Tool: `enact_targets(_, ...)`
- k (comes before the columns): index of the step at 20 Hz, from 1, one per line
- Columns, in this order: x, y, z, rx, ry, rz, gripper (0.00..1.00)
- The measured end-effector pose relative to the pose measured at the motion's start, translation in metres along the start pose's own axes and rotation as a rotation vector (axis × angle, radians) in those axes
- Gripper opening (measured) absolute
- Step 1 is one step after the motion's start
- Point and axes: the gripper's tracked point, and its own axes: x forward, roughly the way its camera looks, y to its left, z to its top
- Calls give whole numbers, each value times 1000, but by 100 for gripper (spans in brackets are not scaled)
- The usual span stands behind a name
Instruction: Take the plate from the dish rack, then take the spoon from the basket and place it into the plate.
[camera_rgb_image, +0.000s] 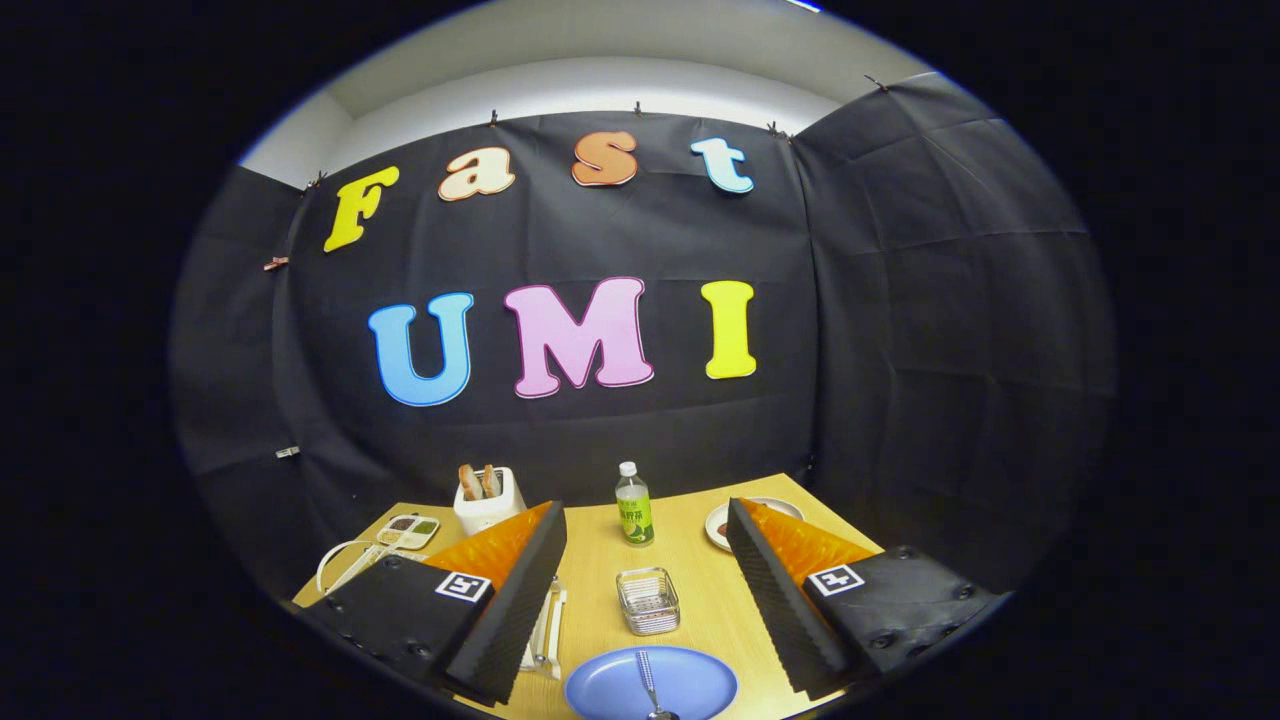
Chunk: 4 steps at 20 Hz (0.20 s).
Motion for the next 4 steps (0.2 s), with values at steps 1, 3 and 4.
enact_targets(1, -1, 4, -6, 0, 12, 5, 99)
enact_targets(3, 1, 7, -12, -3, 32, 6, 99)
enact_targets(4, 2, 10, -12, -6, 32, 14, 99)
